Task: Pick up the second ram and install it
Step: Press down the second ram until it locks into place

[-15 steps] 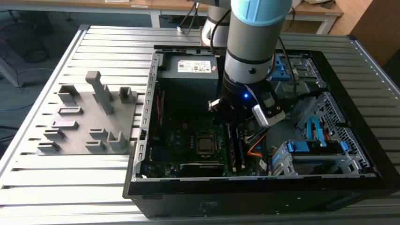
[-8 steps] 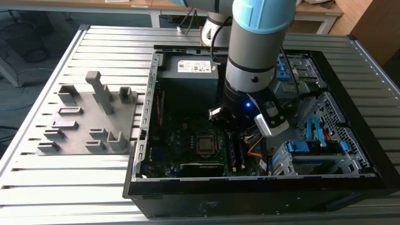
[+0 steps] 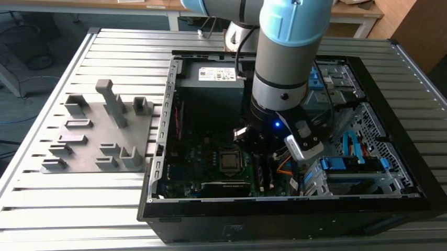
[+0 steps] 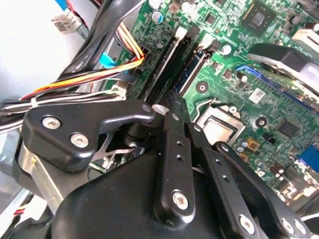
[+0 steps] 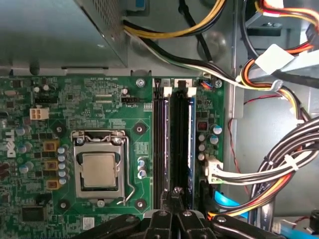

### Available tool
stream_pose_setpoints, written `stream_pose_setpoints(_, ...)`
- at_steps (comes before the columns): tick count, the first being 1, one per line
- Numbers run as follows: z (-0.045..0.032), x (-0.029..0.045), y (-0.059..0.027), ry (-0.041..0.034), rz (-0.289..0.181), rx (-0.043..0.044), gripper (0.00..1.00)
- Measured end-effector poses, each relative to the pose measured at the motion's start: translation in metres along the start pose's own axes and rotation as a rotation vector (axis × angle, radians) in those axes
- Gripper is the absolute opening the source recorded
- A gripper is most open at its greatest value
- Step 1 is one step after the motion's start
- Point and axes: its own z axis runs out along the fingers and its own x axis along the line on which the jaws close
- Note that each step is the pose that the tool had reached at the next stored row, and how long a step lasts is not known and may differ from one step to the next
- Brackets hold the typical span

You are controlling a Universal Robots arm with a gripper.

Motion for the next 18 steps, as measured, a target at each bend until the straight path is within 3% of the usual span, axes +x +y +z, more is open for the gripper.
stream_pose_setpoints(7,0.0036,0.0001,0.0004,-0.0004,0.000,-0.0009,0.10)
stream_pose_setpoints(9,-0.0011,-0.0002,0.0004,-0.0018,0.000,-0.0038,0.10)
stream_pose_setpoints(11,-0.0092,-0.0005,-0.0006,-0.0009,0.000,-0.0009,0.10)
stream_pose_setpoints(15,-0.0140,-0.0005,0.0025,-0.0009,0.000,-0.0008,0.10)
stream_pose_setpoints(18,-0.0219,-0.0008,0.0036,-0.0010,0.000,-0.0008,0.10)
